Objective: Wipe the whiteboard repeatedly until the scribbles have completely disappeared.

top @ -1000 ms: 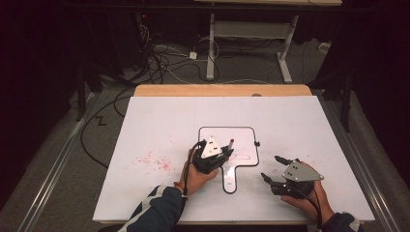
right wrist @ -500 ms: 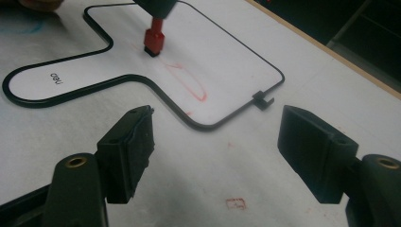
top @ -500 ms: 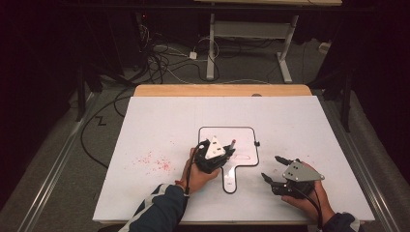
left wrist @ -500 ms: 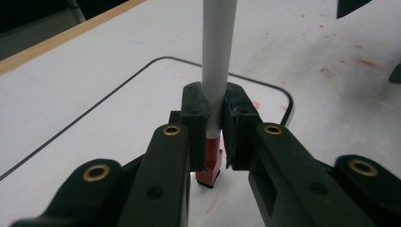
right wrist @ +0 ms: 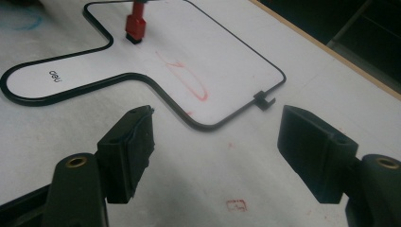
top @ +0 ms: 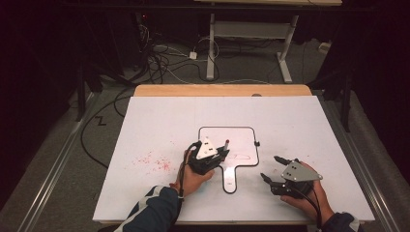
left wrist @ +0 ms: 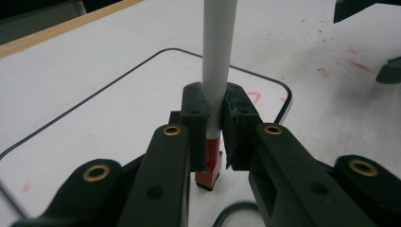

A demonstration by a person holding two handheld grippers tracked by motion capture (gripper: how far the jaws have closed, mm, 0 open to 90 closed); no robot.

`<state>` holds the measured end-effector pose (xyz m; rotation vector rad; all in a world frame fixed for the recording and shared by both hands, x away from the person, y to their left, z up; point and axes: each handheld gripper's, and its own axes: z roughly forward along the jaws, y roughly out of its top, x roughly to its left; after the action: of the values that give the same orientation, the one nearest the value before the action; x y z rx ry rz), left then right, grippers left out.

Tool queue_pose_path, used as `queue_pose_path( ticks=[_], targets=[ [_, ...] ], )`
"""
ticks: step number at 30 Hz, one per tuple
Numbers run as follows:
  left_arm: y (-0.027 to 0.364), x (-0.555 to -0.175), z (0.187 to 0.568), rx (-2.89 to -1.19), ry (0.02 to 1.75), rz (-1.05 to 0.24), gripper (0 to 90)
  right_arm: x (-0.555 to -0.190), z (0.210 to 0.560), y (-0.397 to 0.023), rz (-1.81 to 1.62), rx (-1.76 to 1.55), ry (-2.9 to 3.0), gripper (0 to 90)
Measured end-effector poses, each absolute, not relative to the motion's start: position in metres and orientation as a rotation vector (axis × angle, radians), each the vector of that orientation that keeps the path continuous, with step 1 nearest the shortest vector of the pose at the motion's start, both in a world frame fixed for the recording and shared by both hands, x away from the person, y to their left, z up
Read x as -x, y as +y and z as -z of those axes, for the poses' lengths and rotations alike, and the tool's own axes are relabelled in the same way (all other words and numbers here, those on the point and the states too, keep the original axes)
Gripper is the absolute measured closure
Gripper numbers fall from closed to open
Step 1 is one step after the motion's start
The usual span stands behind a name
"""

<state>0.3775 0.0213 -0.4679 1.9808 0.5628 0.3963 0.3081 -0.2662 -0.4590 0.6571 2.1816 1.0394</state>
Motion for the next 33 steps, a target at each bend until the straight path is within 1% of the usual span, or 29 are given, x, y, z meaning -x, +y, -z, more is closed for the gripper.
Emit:
queue_pose_path(
  ticks=[3,9,13,18,28,33],
  targets=[
    [0.005,-0.382,0.468,-1.974,0.562,-0.381,78.9,-0.308,0.459,-0.267,-1.038,-0.659,2.184,28.3],
    [-0.03,-0.386,0.464,-2.015,0.507,-0.389,78.9,-0.308,0.459,-0.27,-1.04,-0.658,2.185,28.4],
    [-0.043,-0.389,0.463,-2.025,0.491,-0.387,78.9,-0.308,0.457,-0.271,-1.043,-0.66,2.175,28.3],
    [-0.034,-0.391,0.462,-2.03,0.504,-0.379,78.9,-0.309,0.457,-0.274,-1.043,-0.675,2.169,28.4],
    [0.02,-0.388,0.465,-2.011,0.578,-0.401,78.9,-0.31,0.457,-0.273,-1.034,-0.671,2.169,28.4],
    [0.024,-0.388,0.465,-2.0,0.601,-0.403,78.9,-0.31,0.458,-0.272,-1.031,-0.669,2.172,28.4]
  ],
)
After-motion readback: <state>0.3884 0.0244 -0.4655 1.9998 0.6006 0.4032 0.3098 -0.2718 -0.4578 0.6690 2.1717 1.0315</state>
